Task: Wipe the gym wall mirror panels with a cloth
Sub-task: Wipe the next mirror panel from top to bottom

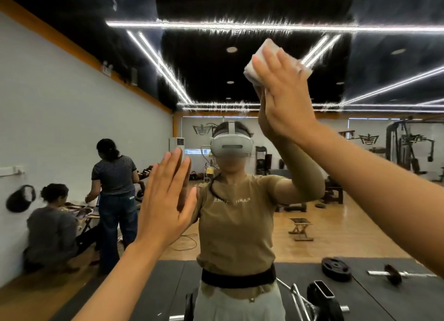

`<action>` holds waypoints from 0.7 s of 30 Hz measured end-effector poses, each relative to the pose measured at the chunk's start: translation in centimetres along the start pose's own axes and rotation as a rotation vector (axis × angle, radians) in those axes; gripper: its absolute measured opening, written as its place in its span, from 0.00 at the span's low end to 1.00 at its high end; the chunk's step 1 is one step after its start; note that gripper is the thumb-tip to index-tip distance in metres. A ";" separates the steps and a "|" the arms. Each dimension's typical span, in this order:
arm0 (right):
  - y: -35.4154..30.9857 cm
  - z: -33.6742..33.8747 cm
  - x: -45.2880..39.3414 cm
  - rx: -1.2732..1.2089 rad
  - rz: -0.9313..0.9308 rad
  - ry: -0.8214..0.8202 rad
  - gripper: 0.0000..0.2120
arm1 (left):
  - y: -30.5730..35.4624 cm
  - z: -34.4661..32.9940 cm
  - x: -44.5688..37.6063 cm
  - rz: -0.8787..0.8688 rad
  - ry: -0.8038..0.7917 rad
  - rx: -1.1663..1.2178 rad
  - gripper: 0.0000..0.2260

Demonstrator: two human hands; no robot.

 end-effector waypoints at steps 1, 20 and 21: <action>-0.8 -0.4 1.3 -0.011 0.046 -0.011 0.26 | -0.1 0.0 0.0 -0.003 -0.001 -0.001 0.29; -3.7 -1.9 0.8 0.085 0.542 -0.193 0.31 | -2.3 2.1 0.0 -0.023 0.046 -0.014 0.27; -3.9 -2.0 -1.7 0.075 0.458 -0.174 0.30 | -2.9 2.5 0.0 0.042 0.097 -0.006 0.27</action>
Point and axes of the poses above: each hand's wrist, its own x-axis away from the middle knuckle, its own z-axis out of the back of the hand, y = z × x, the point moved 1 cm from there along -x, towards the middle knuckle, and after that the axes turned 2 degrees about x, right-handed, at the moved point
